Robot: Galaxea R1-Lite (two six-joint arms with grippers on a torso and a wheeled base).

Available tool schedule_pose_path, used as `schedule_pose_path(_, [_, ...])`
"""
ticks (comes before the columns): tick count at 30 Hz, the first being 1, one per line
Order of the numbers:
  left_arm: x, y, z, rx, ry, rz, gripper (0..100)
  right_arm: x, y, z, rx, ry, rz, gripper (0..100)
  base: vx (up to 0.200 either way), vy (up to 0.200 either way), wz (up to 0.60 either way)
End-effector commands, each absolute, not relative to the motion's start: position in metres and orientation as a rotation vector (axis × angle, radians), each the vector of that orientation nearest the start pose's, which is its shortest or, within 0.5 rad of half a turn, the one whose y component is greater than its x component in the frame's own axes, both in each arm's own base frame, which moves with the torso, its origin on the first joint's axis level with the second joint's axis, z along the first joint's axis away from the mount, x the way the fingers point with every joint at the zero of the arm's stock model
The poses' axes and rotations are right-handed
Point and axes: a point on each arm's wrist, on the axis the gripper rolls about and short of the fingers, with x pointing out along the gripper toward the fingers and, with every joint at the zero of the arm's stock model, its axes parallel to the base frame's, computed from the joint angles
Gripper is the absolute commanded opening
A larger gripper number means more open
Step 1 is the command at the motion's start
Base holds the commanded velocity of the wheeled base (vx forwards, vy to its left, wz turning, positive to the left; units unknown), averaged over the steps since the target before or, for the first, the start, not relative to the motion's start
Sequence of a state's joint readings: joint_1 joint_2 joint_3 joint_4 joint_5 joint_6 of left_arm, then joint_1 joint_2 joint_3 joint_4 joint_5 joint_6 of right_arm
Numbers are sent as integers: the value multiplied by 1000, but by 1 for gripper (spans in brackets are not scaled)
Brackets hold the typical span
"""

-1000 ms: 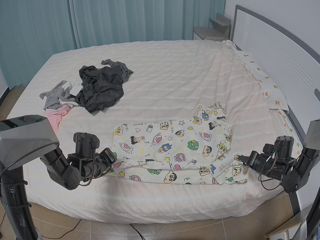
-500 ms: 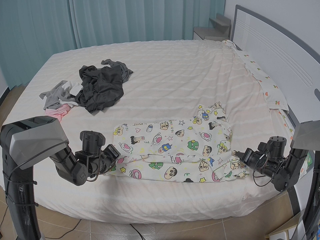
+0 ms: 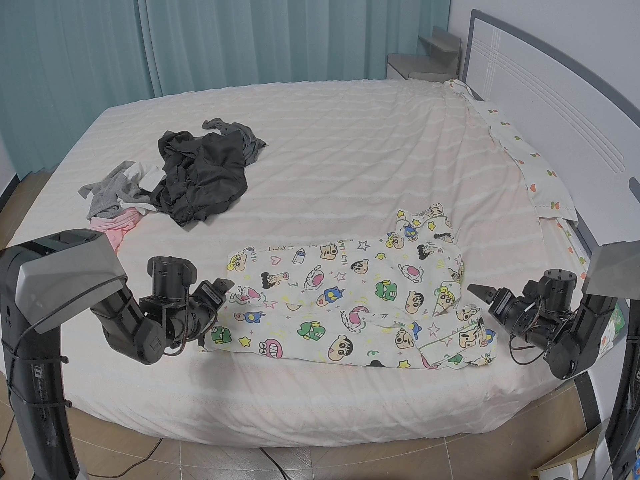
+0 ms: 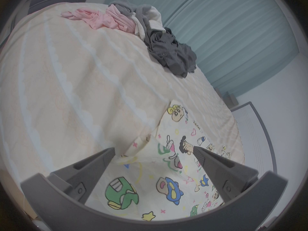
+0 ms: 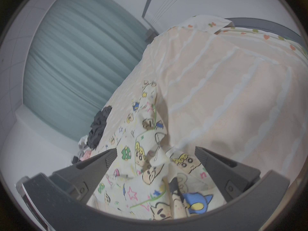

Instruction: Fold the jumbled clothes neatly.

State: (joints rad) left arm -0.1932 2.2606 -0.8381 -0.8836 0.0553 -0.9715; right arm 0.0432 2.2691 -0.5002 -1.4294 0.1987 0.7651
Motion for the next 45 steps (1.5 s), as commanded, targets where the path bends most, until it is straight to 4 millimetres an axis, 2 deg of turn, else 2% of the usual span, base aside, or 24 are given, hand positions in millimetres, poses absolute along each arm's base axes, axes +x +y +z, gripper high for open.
schedule_pose_path(1, [365,-54,39,-901,502,153,100,324,9,16,813,376,57,100,0,0,0])
schedule_pose_path(2, [365,-54,39,-901,502,153,100,324,9,16,813,376,57,100,0,0,0])
schedule_pose_path(3, [357,-42,50,-918,482,162,100,319,4,23,830,354,46,100,0,0,0])
schedule_pose_path(6, [346,-30,57,-933,483,166,100,316,3,31,866,326,23,100,0,0,0])
schedule_pose_path(9, [327,-25,53,-949,552,144,100,302,9,36,894,347,15,100,0,0,0])
schedule_pose_path(10, [327,-25,53,-949,552,144,100,302,9,36,894,347,15,100,0,0,0])
schedule_pose_path(11, [304,-26,45,-975,669,72,100,285,25,40,905,390,53,100,0,0,0])
schedule_pose_path(12, [304,-26,45,-975,669,72,100,285,25,40,905,390,53,100,0,0,0])
schedule_pose_path(13, [285,-26,41,-1007,772,-16,100,272,39,46,919,420,94,100,0,0,0])
schedule_pose_path(16, [266,-24,34,-1071,911,-148,100,256,60,52,927,463,156,100,0,0,0])
schedule_pose_path(19, [256,-17,37,-1112,928,-252,100,243,78,50,903,505,170,100,0,0,0])
schedule_pose_path(25, [244,-9,31,-1115,864,-336,100,228,103,27,868,623,105,100,0,0,0])
schedule_pose_path(30, [235,-9,20,-1086,808,-371,100,235,111,0,841,693,48,100,0,0,0])
schedule_pose_path(32, [232,-10,13,-1064,774,-389,100,247,111,-13,838,686,5,100,0,0,0])
schedule_pose_path(37, [230,-11,9,-1068,793,-380,100,258,106,-14,847,662,-22,100,0,0,0])
schedule_pose_path(45, [232,-11,9,-1066,789,-384,100,277,111,-14,857,640,-21,100,0,0,0])
